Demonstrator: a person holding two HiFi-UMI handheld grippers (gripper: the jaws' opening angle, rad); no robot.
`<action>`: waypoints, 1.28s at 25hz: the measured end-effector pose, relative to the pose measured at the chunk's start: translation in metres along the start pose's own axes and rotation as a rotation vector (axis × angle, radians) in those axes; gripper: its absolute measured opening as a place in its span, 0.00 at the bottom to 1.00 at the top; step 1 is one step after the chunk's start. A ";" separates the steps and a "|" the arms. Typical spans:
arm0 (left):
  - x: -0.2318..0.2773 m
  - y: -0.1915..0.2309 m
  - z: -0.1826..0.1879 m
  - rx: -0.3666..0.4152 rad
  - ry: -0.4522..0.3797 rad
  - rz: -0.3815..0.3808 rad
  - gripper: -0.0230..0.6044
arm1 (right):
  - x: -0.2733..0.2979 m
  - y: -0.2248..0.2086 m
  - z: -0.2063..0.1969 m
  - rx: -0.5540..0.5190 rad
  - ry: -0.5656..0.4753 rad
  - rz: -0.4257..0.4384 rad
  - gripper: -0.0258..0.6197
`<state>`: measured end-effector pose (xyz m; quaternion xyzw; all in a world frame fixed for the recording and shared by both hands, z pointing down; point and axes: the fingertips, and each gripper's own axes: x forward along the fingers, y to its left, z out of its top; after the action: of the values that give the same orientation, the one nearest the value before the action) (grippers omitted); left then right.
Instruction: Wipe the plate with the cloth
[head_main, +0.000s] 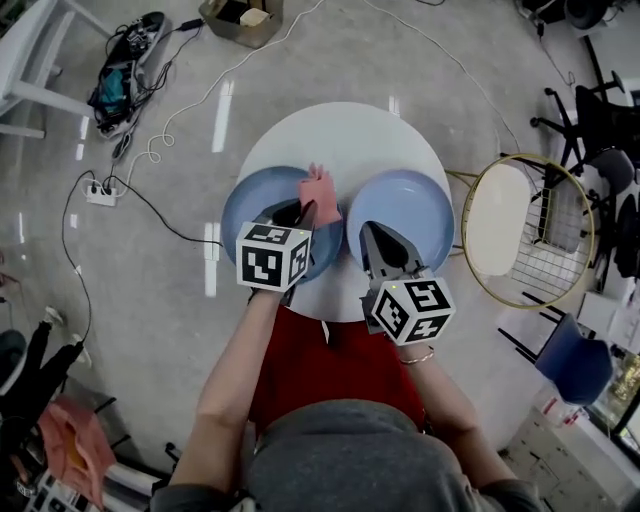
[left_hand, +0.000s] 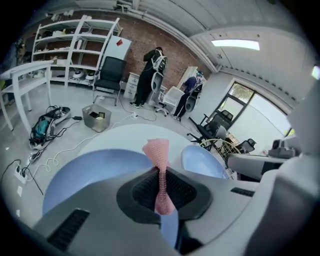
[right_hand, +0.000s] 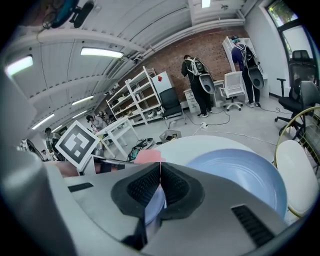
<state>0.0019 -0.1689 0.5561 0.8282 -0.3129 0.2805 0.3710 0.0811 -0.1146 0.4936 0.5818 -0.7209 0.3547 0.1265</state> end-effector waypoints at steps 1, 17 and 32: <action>0.006 -0.005 -0.005 0.012 0.031 -0.002 0.09 | -0.003 -0.003 -0.001 0.006 -0.001 -0.006 0.09; -0.001 0.037 -0.079 0.079 0.263 0.123 0.09 | 0.006 0.025 -0.017 -0.041 0.042 0.068 0.09; -0.064 0.093 -0.104 -0.012 0.220 0.265 0.09 | 0.033 0.089 -0.030 -0.139 0.106 0.190 0.09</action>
<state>-0.1312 -0.1155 0.6114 0.7417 -0.3786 0.4139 0.3678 -0.0183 -0.1129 0.5026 0.4810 -0.7879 0.3446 0.1704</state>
